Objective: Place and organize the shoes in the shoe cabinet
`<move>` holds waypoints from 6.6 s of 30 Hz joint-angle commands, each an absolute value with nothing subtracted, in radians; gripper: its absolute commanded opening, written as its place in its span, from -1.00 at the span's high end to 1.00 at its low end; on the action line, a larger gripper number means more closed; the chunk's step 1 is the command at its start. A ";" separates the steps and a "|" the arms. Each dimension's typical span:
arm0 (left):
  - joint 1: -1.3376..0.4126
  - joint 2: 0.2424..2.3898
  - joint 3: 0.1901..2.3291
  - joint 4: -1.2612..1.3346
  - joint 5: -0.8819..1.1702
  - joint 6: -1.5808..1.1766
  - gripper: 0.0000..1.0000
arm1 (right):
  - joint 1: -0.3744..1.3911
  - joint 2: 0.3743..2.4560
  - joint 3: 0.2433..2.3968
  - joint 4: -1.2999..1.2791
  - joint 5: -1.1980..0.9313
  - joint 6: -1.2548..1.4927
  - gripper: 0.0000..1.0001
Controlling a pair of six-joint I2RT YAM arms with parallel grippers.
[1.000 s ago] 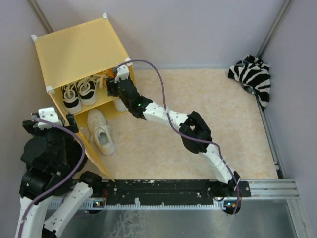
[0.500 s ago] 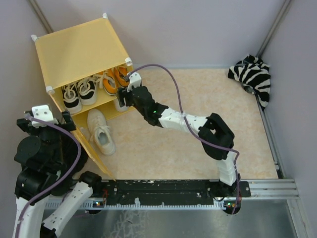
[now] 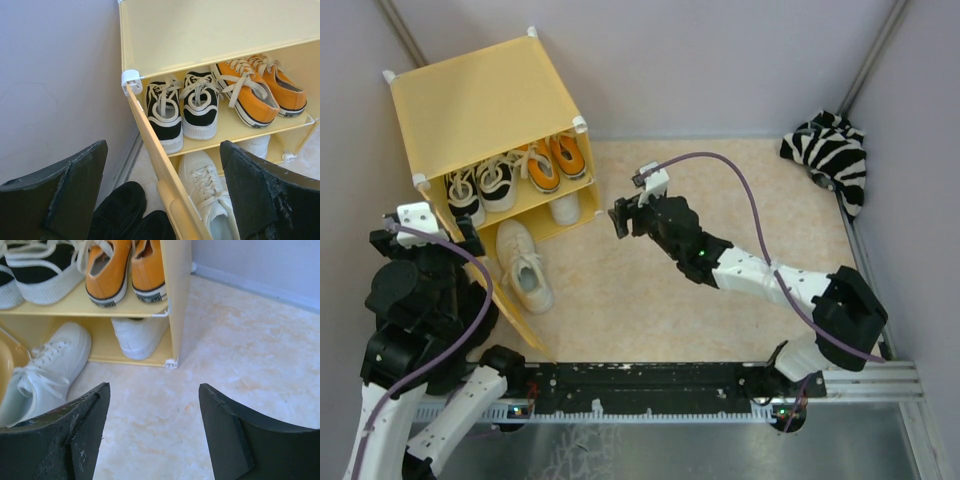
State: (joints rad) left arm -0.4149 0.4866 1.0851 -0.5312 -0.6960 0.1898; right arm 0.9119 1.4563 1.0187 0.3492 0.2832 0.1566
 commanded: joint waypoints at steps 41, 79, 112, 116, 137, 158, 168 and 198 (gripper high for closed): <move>-0.420 0.324 1.105 -0.648 -0.845 0.096 -0.99 | 1.108 2.250 1.591 0.280 -0.255 0.608 -0.29; -0.424 0.350 1.125 -0.599 -0.834 0.163 -0.99 | 1.042 2.442 2.133 0.247 0.254 0.494 1.00; -0.428 0.375 1.096 -0.482 -0.878 0.168 -0.99 | 1.111 2.136 1.456 0.565 -0.180 0.499 0.55; -0.428 0.399 1.115 -0.491 -0.872 0.161 -0.99 | 1.112 2.187 1.474 0.577 -0.149 0.557 0.63; -0.428 0.363 1.112 -0.506 -0.868 0.162 -0.99 | 1.048 2.454 1.780 0.670 0.225 0.400 0.64; -0.428 0.382 1.101 -0.505 -0.892 0.138 -0.99 | 0.998 2.481 1.845 0.631 0.145 0.359 0.50; -0.431 0.375 1.094 -0.540 -1.024 0.125 -0.99 | 1.039 2.149 1.545 0.589 0.089 0.404 0.20; -0.476 0.432 1.146 -1.109 -0.855 -0.416 -0.78 | 0.889 1.629 1.176 0.125 0.419 0.377 -0.03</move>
